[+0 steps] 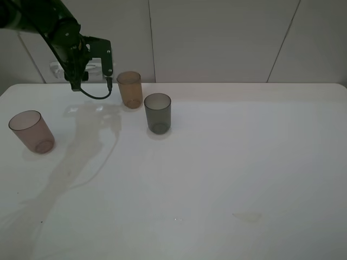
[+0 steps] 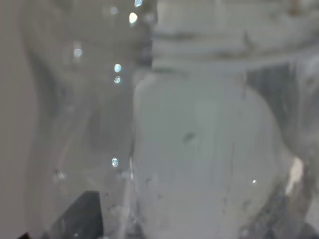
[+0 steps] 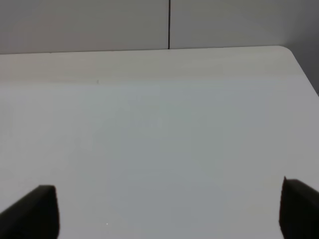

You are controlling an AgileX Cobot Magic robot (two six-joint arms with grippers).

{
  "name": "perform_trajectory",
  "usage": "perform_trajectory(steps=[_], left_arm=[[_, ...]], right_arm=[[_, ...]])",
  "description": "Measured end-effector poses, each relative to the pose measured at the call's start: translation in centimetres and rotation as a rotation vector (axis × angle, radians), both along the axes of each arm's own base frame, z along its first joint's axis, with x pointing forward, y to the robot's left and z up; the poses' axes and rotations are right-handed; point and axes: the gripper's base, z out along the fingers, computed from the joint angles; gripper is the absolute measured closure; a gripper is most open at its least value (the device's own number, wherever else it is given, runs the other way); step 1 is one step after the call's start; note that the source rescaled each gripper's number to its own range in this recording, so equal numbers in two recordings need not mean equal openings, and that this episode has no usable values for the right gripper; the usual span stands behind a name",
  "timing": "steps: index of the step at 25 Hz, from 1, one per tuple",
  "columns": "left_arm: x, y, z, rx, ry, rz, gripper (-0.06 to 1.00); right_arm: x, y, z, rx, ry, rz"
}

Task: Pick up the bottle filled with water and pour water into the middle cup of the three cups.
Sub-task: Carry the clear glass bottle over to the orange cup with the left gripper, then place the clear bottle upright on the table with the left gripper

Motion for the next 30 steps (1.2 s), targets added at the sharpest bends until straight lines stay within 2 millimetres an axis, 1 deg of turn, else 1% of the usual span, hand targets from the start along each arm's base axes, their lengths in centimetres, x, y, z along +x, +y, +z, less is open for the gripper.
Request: perform_trajectory(steps=[3, 10, 13, 17, 30], left_arm=[[0.2, -0.5, 0.0, 0.015, -0.011, -0.023, 0.93], [0.5, -0.7, -0.4, 0.078, -0.024, -0.072, 0.93], [0.5, -1.0, -0.7, 0.093, -0.024, -0.091, 0.93], [0.7, -1.4, -0.5, 0.105, -0.048, -0.133, 0.93], [0.9, -1.4, -0.3, 0.165, -0.071, -0.18, 0.93]], right_arm=[[0.0, 0.0, 0.0, 0.0, 0.0, 0.0], [0.0, 0.0, 0.0, 0.0, 0.0, 0.0], [0.0, 0.0, 0.0, 0.0, 0.0, 0.0], [0.0, 0.0, 0.0, 0.0, 0.0, 0.0], [0.0, 0.0, 0.0, 0.0, 0.0, 0.0]])
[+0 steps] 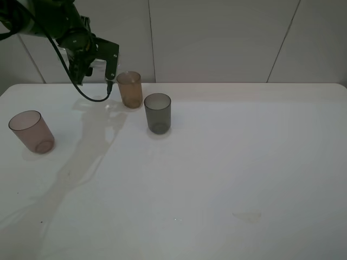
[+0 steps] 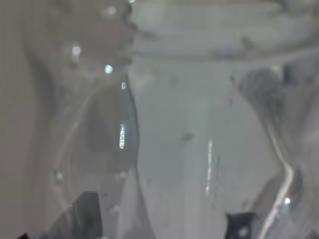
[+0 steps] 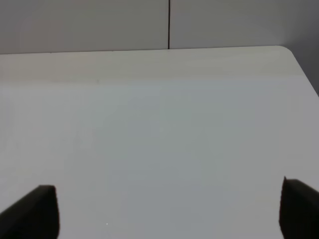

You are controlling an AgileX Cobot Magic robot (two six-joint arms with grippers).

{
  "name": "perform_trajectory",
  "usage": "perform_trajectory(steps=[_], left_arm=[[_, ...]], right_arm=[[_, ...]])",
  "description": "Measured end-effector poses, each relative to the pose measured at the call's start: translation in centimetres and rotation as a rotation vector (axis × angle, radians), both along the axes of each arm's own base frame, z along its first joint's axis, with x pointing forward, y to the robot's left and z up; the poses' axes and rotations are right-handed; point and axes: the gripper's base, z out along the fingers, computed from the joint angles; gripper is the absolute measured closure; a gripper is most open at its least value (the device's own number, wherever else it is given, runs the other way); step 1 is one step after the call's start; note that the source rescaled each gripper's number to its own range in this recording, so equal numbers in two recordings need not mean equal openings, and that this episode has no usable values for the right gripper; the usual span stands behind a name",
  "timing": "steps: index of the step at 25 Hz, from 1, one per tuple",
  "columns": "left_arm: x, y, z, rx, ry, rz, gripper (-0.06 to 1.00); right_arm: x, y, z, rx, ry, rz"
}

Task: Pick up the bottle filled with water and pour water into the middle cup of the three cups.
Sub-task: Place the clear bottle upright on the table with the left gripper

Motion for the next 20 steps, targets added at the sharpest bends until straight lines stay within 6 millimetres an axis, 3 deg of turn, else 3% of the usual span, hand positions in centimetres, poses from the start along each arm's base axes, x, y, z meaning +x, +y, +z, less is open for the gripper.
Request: perform_trajectory(steps=[20], left_arm=[[0.31, 0.18, 0.42, 0.113, -0.037, -0.067, 0.93]], right_arm=[[0.0, 0.0, 0.0, 0.0, 0.0, 0.0]])
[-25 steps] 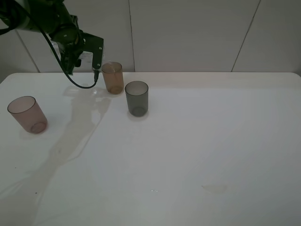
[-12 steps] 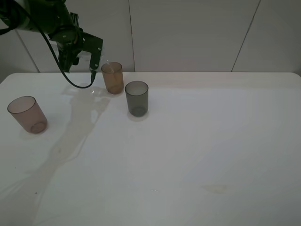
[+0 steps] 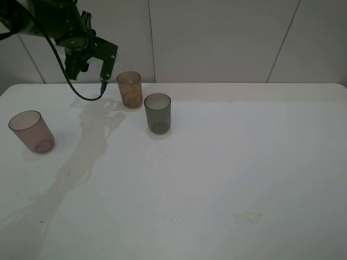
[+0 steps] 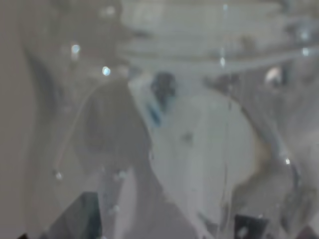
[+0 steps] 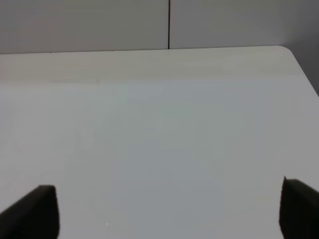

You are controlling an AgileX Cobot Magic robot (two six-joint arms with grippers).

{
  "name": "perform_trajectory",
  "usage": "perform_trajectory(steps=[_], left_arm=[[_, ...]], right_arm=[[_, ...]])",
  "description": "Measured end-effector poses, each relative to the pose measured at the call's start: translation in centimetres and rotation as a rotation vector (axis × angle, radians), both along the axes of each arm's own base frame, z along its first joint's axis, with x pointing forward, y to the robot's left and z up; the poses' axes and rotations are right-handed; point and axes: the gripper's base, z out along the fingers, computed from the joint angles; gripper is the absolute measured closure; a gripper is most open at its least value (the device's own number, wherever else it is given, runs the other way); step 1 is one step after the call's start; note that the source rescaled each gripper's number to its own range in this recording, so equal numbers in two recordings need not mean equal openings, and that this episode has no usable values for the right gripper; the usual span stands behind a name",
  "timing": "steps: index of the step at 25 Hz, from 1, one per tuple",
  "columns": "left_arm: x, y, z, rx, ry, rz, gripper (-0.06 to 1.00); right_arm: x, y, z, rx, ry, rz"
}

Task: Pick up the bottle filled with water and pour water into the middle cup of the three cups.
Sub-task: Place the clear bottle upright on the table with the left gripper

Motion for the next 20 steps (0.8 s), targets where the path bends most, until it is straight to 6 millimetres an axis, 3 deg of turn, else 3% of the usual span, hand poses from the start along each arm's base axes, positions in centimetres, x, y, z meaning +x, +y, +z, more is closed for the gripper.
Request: perform_trajectory(steps=[20], left_arm=[[0.37, -0.16, 0.47, 0.103, -0.044, -0.096, 0.93]], right_arm=[[0.0, 0.0, 0.0, 0.0, 0.0, 0.0]])
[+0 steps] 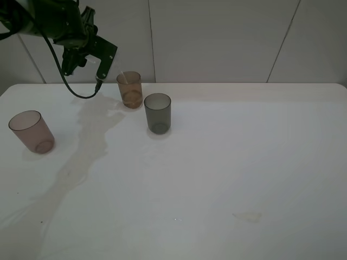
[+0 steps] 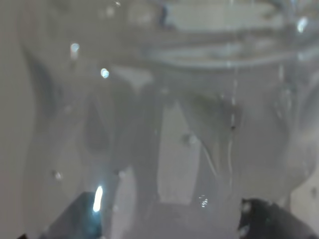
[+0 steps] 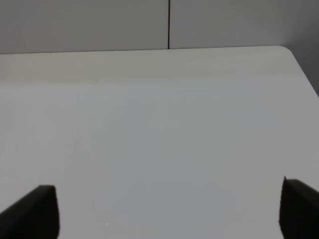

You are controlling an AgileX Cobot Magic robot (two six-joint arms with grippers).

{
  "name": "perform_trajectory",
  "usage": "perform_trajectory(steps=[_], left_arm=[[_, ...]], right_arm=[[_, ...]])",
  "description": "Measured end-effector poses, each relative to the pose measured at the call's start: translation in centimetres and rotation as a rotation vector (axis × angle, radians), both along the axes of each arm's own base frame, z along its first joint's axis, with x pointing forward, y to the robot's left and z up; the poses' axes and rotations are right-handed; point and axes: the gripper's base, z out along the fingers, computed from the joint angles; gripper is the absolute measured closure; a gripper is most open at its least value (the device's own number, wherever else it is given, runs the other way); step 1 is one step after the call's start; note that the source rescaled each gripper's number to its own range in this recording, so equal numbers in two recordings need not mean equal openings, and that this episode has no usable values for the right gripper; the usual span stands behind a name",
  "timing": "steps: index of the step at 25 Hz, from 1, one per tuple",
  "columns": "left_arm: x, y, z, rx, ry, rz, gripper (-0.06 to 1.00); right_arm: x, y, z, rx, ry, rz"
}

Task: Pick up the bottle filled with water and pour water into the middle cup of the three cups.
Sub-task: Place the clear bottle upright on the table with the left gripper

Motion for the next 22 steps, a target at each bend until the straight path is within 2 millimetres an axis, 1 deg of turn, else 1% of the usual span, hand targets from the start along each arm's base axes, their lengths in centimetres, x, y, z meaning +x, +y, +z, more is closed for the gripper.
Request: perform_trajectory(steps=[11, 22], left_arm=[[0.12, -0.75, 0.3, 0.062, -0.029, -0.087, 0.93], [0.24, -0.78, 0.54, 0.117, -0.051, -0.116, 0.93]], right_arm=[[0.0, 0.0, 0.0, 0.0, 0.0, 0.0], [0.0, 0.0, 0.0, 0.0, 0.0, 0.0]])
